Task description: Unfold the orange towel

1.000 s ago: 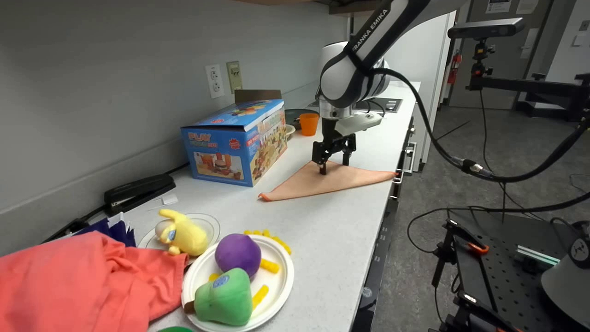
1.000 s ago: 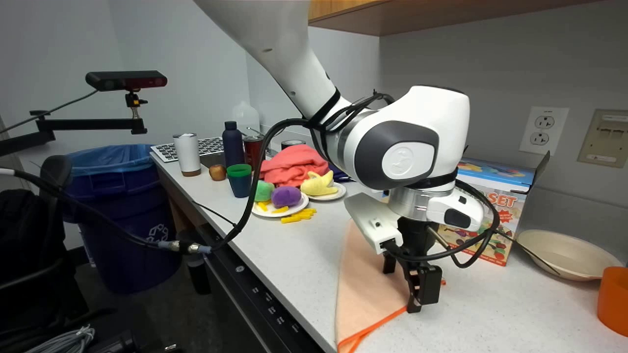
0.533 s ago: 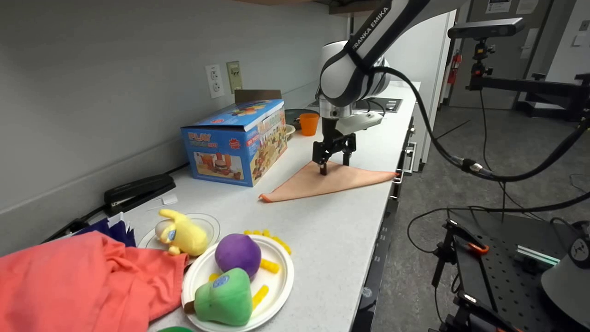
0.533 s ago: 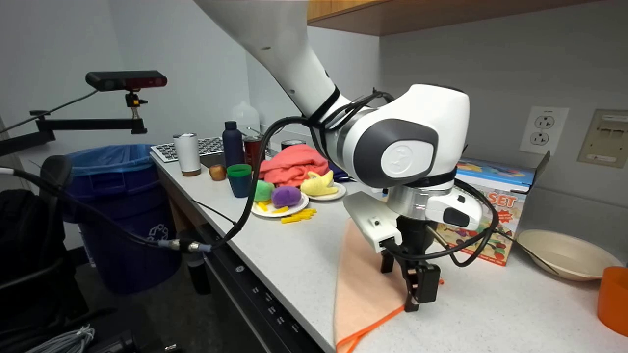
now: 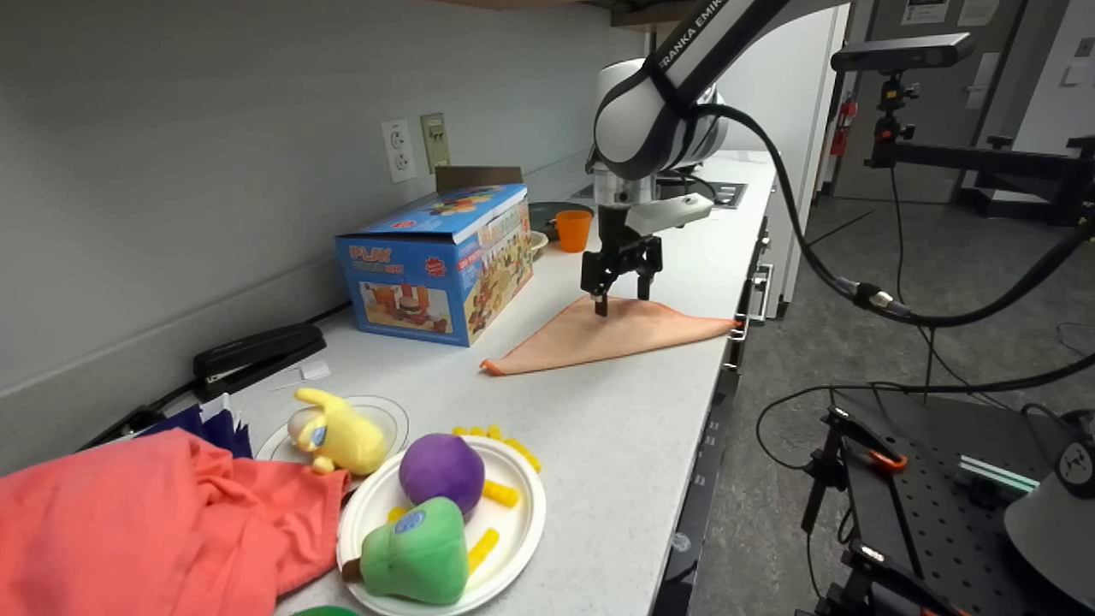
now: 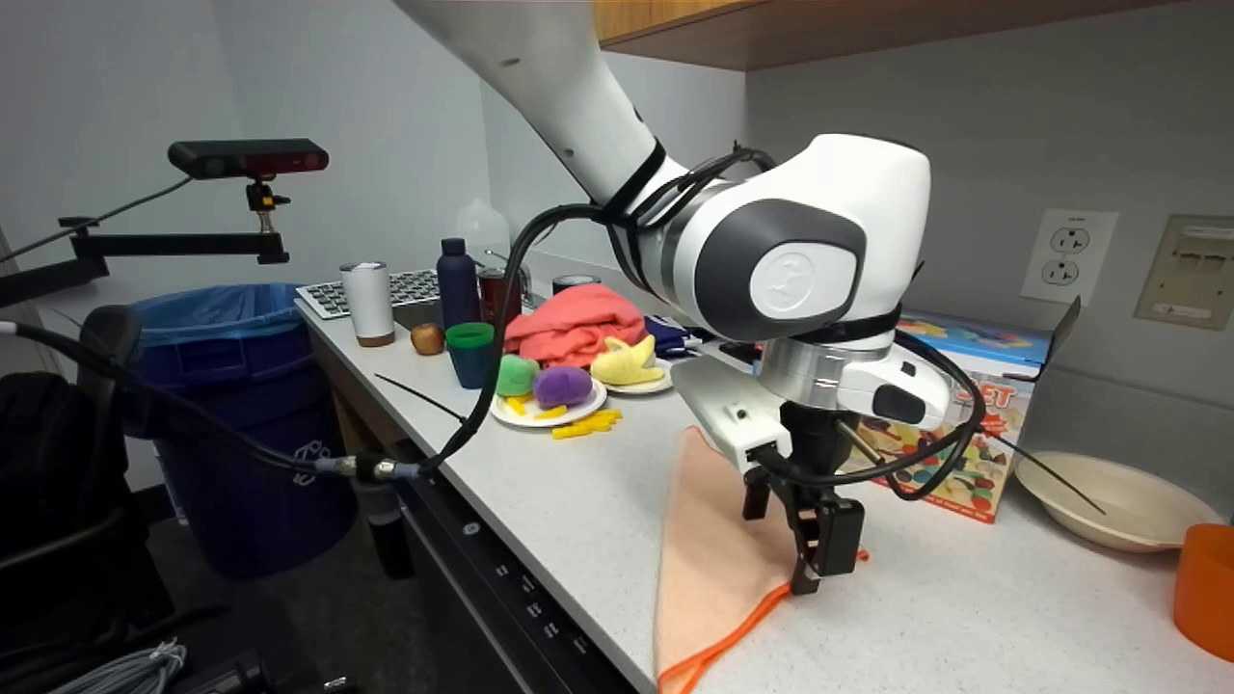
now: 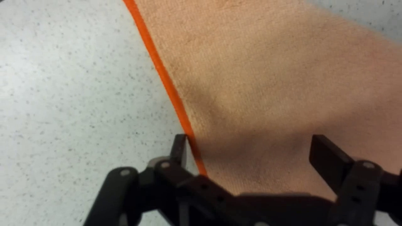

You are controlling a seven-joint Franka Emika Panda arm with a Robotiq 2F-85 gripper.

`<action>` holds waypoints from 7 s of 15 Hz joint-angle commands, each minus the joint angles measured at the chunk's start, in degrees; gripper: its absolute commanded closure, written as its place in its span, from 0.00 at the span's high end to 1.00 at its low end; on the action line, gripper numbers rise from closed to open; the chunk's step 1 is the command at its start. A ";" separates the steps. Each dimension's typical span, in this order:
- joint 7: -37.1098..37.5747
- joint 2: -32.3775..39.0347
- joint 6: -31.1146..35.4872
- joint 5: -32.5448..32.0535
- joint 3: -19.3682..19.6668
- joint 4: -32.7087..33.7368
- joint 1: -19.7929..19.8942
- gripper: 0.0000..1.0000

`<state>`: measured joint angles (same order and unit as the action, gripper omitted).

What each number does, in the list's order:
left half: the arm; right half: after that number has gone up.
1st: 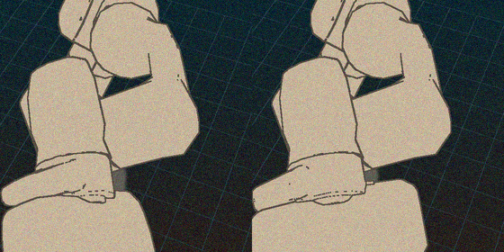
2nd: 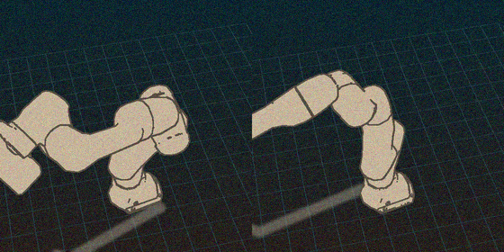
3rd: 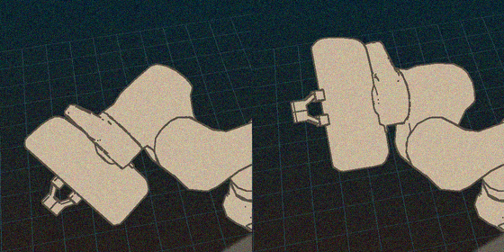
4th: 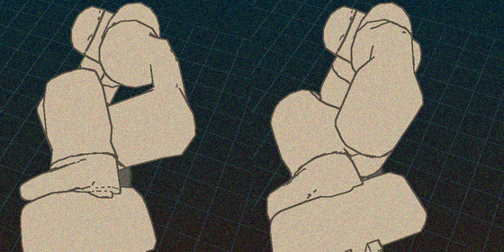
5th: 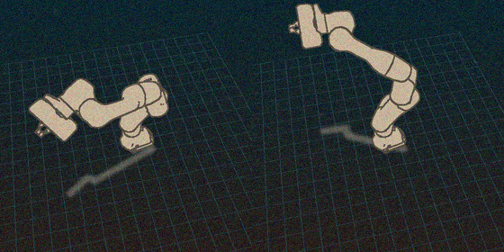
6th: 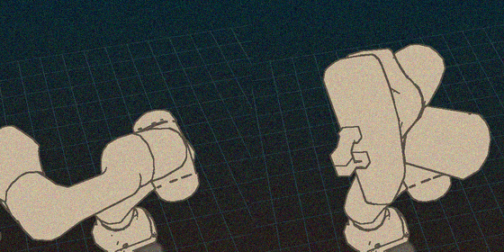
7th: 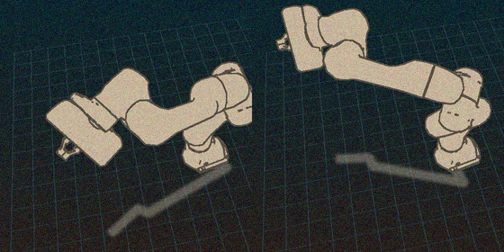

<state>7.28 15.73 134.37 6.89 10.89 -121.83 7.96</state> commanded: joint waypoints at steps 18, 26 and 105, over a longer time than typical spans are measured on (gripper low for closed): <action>4.43 -4.31 -9.48 -10.33 0.83 -3.33 0.51 1.00; 0.03 -6.30 -24.56 -6.39 0.32 0.11 1.27 1.00; 27.92 -2.57 15.68 -15.84 -0.76 -7.29 -8.59 0.86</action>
<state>35.43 13.14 150.15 -9.11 10.00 -129.21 -0.54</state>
